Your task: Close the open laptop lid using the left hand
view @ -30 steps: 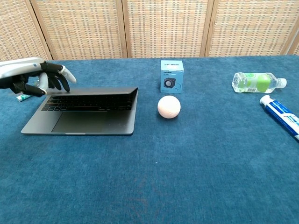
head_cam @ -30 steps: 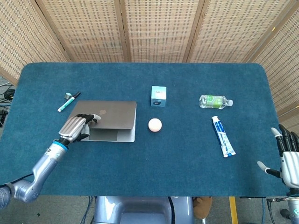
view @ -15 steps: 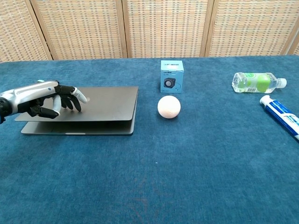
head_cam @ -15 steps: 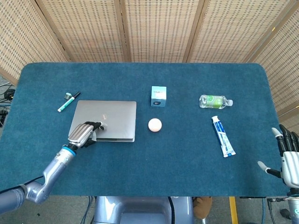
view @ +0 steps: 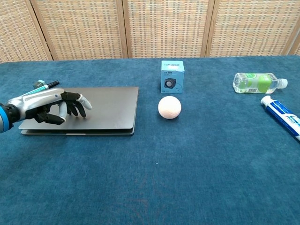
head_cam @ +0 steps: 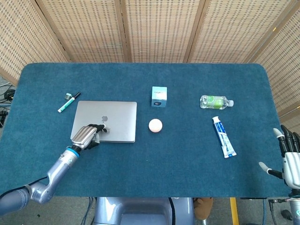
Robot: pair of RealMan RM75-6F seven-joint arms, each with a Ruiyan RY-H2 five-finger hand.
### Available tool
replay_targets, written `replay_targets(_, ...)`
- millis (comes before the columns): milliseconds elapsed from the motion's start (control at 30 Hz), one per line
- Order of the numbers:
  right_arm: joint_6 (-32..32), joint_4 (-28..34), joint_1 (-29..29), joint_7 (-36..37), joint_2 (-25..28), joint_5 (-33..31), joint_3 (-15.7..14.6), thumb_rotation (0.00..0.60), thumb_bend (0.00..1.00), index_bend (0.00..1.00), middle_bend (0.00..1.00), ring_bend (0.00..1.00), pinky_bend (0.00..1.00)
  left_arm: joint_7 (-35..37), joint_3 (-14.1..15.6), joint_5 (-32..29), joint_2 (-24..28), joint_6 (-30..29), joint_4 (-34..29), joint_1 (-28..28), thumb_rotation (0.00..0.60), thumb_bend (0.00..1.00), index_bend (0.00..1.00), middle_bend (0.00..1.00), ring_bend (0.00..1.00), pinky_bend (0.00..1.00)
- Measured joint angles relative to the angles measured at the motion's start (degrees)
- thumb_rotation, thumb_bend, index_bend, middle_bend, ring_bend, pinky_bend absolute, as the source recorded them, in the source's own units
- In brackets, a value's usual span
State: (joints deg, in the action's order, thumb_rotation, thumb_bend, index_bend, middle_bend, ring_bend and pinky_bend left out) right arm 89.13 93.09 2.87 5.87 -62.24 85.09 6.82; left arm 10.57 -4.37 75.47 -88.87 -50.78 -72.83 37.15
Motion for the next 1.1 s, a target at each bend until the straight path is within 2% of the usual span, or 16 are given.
replay_targets(367,0.1,0.0,-0.1,0.1,0.1,0.1,0.0,0.600,0.00,0.00,0.00,0.00,0.00,0.1,-0.8,-0.5,0.4,0.5,-0.6,0.1,0.600,1.00,0.25,0.34,0.29,0.24)
replay_targets(433,0.2,0.0,-0.1,0.2,0.1,0.1,0.0,0.600,0.00,0.00,0.00,0.00,0.00,0.6,-1.1,0.1,0.9,-0.6,-1.3,-0.1,0.600,0.99,0.25,0.30,0.25,0.23)
replay_targets(500,0.2,0.0,-0.1,0.4,0.1,0.1,0.0,0.600,0.00,0.00,0.00,0.00,0.00,1.1,-1.5,0.9,1.6,-2.3,-2.3,-0.3,0.600,0.89,0.24,0.20,0.14,0.20)
replay_targets(567,0.2,0.1,-0.1,0.5,0.1,0.3,-0.1,0.600,0.00,0.00,0.00,0.00,0.00,1.5,-2.1,2.1,2.8,-5.2,-3.7,-0.9,0.600,0.60,0.18,0.06,0.02,0.09)
replay_targets(600,0.2,0.1,-0.1,0.5,0.1,0.4,-0.2,0.600,0.00,0.00,0.00,0.00,0.00,1.6,-2.3,2.7,3.5,-6.7,-4.4,-1.2,0.600,0.47,0.15,0.03,0.01,0.05)
replay_targets(667,0.2,0.1,-0.1,0.5,0.1,0.7,-0.3,0.600,0.00,0.00,0.00,0.00,0.00,1.2,-2.9,3.9,5.3,-10.9,-6.3,-2.2,0.600,0.14,0.04,0.00,0.00,0.00)
replay_targets(733,0.2,0.3,-0.1,0.4,0.2,1.0,-0.4,0.600,0.00,0.00,0.00,0.00,0.00,-0.4,-3.5,4.5,7.9,-15.3,-8.7,-3.7,0.600,0.01,0.00,0.00,0.00,0.00)
replay_targets(967,0.4,0.4,-0.2,0.5,0.2,1.7,-0.8,0.600,0.00,0.00,0.00,0.00,0.00,-14.5,-4.6,1.3,16.2,-24.3,-17.8,-10.5,0.600,0.00,0.00,0.00,0.00,0.00)
replay_targets(1100,0.7,0.5,-0.2,0.4,0.1,2.1,-0.9,0.600,0.00,0.00,0.00,0.00,0.00,-17.8,-3.3,-0.1,20.7,-31.1,-23.0,-17.0,0.600,0.00,0.00,0.00,0.00,0.00)
